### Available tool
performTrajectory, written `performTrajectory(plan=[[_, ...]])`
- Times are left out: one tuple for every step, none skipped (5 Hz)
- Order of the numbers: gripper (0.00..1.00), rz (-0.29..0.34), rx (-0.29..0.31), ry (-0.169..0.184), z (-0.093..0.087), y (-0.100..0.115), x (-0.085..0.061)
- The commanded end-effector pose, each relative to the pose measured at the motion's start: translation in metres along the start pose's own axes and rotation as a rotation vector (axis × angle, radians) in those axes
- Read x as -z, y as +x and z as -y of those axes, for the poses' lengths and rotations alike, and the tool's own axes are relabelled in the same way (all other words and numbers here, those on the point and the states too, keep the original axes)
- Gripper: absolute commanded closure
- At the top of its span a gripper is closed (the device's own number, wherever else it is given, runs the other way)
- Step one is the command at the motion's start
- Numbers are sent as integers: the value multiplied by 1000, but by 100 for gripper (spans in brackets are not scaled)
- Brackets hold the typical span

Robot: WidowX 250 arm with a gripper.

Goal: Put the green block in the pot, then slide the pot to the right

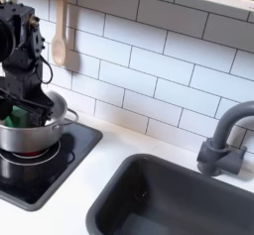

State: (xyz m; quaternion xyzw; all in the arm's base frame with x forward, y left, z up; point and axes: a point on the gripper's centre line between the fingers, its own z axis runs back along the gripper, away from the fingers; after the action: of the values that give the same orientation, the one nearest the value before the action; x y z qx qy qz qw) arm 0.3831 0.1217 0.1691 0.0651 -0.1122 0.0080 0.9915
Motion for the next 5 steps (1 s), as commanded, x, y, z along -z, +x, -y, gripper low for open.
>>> performTrajectory(plan=[[0, 0, 21, -7, 11, -7, -4], [0, -3, 23, -11, 17, -10, -5], [0, -9, 28, -13, 18, -16, -6], [0, -15, 38, -20, 23, -20, -7], [0, -23, 43, -23, 27, -25, -8]])
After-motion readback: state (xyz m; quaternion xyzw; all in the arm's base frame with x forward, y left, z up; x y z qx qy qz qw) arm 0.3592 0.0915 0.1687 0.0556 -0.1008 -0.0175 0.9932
